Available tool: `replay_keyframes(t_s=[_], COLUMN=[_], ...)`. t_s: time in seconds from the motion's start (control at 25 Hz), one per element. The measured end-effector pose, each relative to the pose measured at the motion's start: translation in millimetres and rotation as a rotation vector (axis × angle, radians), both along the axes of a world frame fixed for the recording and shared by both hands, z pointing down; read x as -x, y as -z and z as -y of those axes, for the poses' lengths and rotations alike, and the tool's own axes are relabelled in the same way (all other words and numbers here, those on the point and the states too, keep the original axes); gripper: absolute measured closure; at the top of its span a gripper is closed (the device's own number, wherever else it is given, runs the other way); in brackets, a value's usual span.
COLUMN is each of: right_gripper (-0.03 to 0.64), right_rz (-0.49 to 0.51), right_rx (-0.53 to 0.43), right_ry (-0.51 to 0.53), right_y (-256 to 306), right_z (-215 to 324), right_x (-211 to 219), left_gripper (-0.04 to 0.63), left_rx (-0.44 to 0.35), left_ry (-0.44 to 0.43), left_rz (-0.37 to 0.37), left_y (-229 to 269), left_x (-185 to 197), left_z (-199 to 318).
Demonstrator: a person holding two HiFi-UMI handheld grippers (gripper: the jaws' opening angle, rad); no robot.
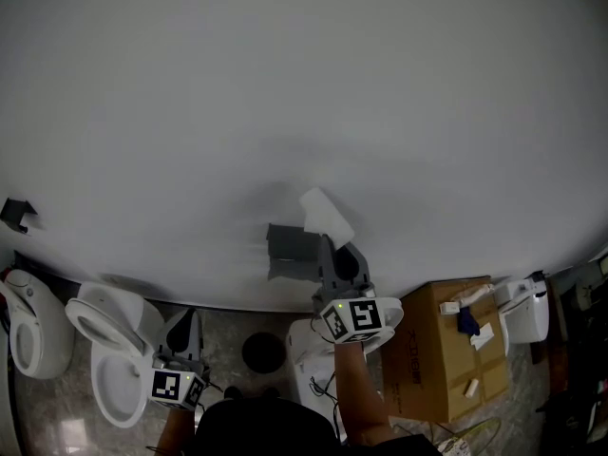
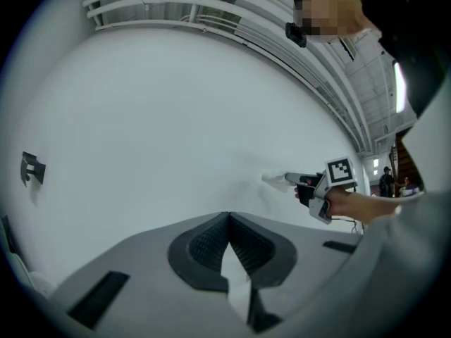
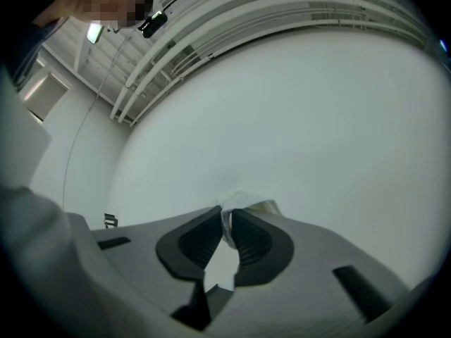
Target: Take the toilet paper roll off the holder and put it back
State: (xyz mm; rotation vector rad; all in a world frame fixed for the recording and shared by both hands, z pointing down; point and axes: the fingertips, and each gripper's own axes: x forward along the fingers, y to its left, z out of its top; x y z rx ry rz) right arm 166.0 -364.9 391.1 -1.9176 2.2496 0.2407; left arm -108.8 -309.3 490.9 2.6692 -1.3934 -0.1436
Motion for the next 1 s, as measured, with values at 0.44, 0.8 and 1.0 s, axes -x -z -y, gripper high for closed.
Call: replay_keyframes(t_s=[0.44, 0.8, 1.0], right_gripper=[0.573, 0.573, 0.574], right_rz=[-0.050, -0.048, -0.039], right_rx=[-0.088, -0.034, 0.009], right_ry=[-0.006, -0.017, -0.017], right_y=[40, 11, -12], right_z=[-13, 0, 9], right_x=[7, 5, 3], left_gripper=[0.592, 0.592, 0.592], left_rx=[-0.001, -0.004, -0.039], left_ry=[0.000, 0.016, 0.027], left_rz=[0.001, 0.006, 0.009], left_y=[1, 0, -9], left_x=[1, 5, 10], left_z=[2, 6, 9])
